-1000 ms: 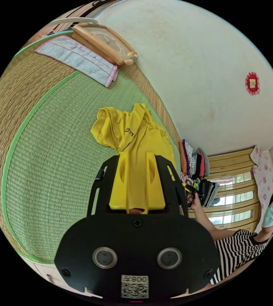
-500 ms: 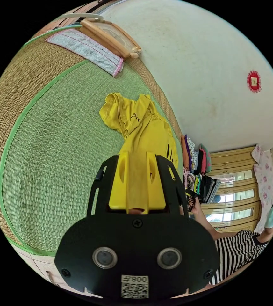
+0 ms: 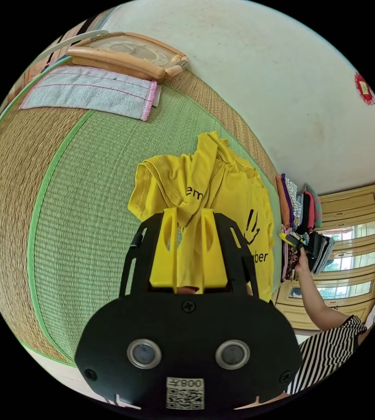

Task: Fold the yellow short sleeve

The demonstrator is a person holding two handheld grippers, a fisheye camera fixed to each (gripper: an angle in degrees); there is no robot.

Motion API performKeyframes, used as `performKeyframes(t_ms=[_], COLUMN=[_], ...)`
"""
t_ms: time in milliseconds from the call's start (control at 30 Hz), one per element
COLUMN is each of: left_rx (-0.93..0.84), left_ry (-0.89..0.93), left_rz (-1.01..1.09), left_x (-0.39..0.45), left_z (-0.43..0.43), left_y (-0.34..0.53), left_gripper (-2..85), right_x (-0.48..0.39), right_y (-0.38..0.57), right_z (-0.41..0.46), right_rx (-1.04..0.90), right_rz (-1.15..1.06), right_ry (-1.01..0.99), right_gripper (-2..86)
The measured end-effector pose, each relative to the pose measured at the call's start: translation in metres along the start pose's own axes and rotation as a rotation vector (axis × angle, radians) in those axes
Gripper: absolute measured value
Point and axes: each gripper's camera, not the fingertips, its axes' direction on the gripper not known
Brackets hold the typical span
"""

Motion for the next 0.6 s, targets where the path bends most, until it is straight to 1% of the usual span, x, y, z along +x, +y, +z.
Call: performKeyframes(t_ms=[167,333,367,467,600], left_rx=[-0.051,-0.069,-0.069,-0.055,0.023], left_ry=[-0.06,-0.088,-0.086,-0.076,0.02], left_rz=[0.02,0.029,0.03,0.036,0.036], left_x=[0.019,0.037,0.041,0.053,0.07], left_z=[0.03,0.05,0.053,0.053,0.031], left_y=[-0.017,-0.028,-0.03,-0.036,-0.05], left_gripper=[6.0,3.6,3.2,2.6,2.4], right_x=[-0.051,-0.095,-0.105,-0.124,-0.143], right_y=[-0.052,-0.075,-0.077,-0.083,-0.093], right_z=[0.031,0.066,0.069,0.071,0.057], right_rx=[-0.041,-0.11,-0.106,-0.136,-0.134], right_rz=[-0.036,-0.088,-0.094,-0.11,-0.139], right_ry=[0.173,0.279,0.321,0.339,0.404], right_gripper=[8.2,7.2,6.1,3.4,1.1])
